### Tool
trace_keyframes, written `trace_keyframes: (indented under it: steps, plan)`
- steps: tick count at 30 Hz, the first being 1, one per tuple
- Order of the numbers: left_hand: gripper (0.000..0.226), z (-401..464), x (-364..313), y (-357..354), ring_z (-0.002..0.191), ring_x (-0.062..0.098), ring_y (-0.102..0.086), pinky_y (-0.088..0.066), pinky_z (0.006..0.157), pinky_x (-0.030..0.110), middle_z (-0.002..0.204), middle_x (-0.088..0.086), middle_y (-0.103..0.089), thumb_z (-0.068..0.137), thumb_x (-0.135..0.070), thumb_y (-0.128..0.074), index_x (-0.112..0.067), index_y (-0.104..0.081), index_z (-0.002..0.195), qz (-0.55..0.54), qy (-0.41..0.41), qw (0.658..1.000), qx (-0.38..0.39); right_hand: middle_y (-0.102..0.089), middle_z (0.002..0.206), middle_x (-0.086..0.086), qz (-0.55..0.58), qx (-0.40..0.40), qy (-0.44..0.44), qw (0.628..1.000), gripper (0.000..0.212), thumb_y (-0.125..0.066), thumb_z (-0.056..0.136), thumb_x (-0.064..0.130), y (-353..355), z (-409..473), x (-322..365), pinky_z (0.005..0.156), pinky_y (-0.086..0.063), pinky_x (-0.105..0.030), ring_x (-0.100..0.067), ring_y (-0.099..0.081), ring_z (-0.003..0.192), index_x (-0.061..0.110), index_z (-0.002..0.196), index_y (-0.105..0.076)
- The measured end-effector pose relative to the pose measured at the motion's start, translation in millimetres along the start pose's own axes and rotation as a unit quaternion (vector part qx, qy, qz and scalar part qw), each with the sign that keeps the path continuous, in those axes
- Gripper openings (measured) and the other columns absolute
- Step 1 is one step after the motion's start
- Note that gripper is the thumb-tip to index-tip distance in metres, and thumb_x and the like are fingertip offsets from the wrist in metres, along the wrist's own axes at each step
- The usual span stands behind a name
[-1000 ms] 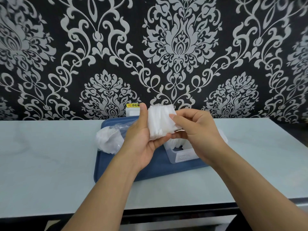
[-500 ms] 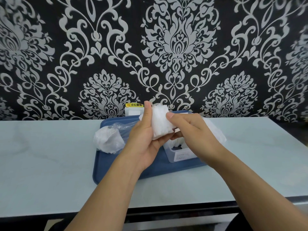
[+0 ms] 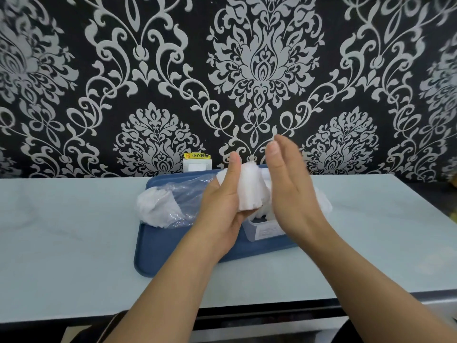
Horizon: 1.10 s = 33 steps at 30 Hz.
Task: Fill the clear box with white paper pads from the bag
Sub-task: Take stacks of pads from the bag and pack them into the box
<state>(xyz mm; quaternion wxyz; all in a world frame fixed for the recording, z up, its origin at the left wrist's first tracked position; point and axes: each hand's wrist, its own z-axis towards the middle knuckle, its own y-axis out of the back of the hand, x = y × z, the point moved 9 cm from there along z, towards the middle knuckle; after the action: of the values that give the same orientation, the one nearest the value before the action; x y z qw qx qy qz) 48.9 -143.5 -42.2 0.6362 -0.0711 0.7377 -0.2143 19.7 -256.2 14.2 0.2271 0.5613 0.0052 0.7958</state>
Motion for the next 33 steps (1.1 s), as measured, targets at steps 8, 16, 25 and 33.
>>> trace_keyframes:
  steps: [8, 16, 25, 33]
  plan:
    - [0.052, 0, 3, -24, 0.108, 0.016, -0.071, -0.056, 0.092, 0.040, 0.114, -0.001, -0.076, 0.094, -0.061, -0.052, -0.023, -0.065, 0.127, 0.046, -0.020, 0.998, 0.042, -0.053, 0.133, 0.024, 0.084, 0.038, -0.092, 0.992, 0.093, -0.036, 0.078, 0.081, -17, 1, -14, 0.104, -0.040, -0.018, 0.010, -0.049, 0.123, 0.031, 0.156, -0.023]
    - [0.044, 5, 14, -35, 0.104, 0.018, -0.072, -0.056, 0.088, 0.036, 0.118, 0.005, -0.073, 0.097, -0.025, -0.064, -0.028, -0.046, 0.137, 0.065, -0.014, 0.994, 0.084, -0.077, 0.096, 0.011, 0.175, 0.050, -0.157, 0.971, 0.032, -0.052, 0.094, 0.060, -9, 3, -33, 0.094, -0.054, -0.035, -0.008, -0.071, 0.100, 0.036, 0.097, -0.072]
    - [0.075, 11, -6, -13, 0.094, 0.019, -0.072, -0.061, 0.073, 0.032, 0.111, 0.003, -0.070, 0.069, -0.018, -0.091, -0.038, -0.044, 0.123, 0.253, -0.094, 0.961, 0.061, -0.066, 0.113, -0.006, 0.122, 0.232, -0.042, 0.964, 0.064, -0.074, 0.070, 0.007, 7, 7, -29, 0.092, -0.054, -0.044, -0.028, -0.067, 0.096, 0.023, 0.131, -0.062]
    - [0.082, 11, -18, -13, 0.086, 0.016, -0.068, -0.055, 0.068, 0.025, 0.094, -0.003, -0.069, 0.057, -0.016, -0.097, -0.030, -0.051, 0.124, 0.323, -0.170, 0.930, 0.049, -0.075, 0.100, -0.018, 0.023, 0.227, -0.010, 0.974, 0.018, -0.074, 0.089, 0.009, 8, 17, -26, 0.088, -0.054, -0.053, -0.041, -0.069, 0.099, 0.006, 0.106, -0.073]
